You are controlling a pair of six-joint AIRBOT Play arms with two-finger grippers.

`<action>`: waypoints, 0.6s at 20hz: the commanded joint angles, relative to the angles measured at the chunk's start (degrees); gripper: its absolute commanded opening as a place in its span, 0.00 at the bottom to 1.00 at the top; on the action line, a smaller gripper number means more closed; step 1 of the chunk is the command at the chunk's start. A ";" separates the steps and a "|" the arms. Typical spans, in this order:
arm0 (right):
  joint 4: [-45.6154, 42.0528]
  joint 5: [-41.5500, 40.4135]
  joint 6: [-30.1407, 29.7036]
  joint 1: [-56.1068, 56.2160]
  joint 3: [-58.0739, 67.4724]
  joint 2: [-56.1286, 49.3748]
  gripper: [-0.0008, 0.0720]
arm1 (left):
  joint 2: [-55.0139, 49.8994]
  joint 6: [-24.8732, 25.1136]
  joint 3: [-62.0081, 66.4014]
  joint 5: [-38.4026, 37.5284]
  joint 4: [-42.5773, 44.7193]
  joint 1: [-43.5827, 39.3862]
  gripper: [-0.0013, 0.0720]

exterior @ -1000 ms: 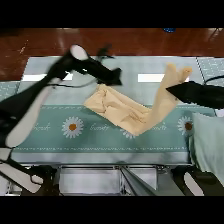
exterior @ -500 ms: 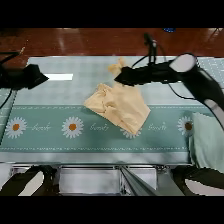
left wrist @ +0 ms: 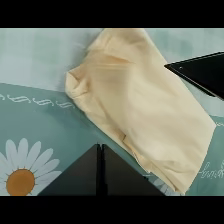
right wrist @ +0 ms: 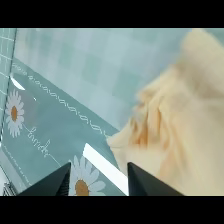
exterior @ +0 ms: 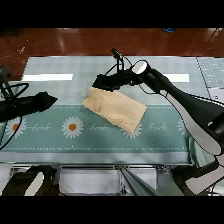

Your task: Fold the shirts.

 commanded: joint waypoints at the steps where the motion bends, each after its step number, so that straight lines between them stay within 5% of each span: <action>1: -0.20 7.91 0.31 -3.17 0.96 0.59 0.58 | -0.35 0.13 -1.99 1.99 -1.42 -1.27 0.05; 4: -6.84 23.56 1.36 -12.57 0.94 8.09 0.57 | -0.33 0.61 -1.95 1.79 -1.44 1.09 0.05; 7: -28.39 33.31 4.33 -21.27 -0.98 20.87 0.57 | -0.33 0.61 -1.97 1.07 -1.49 1.90 0.05; 9: -38.56 27.32 7.19 -24.65 -10.56 32.28 0.57 | -0.33 0.59 -1.99 0.26 -1.51 1.38 0.05; 12: -39.19 4.02 19.32 -26.12 -38.29 49.55 0.57 | -0.33 0.57 -2.10 0.11 -1.51 0.02 0.05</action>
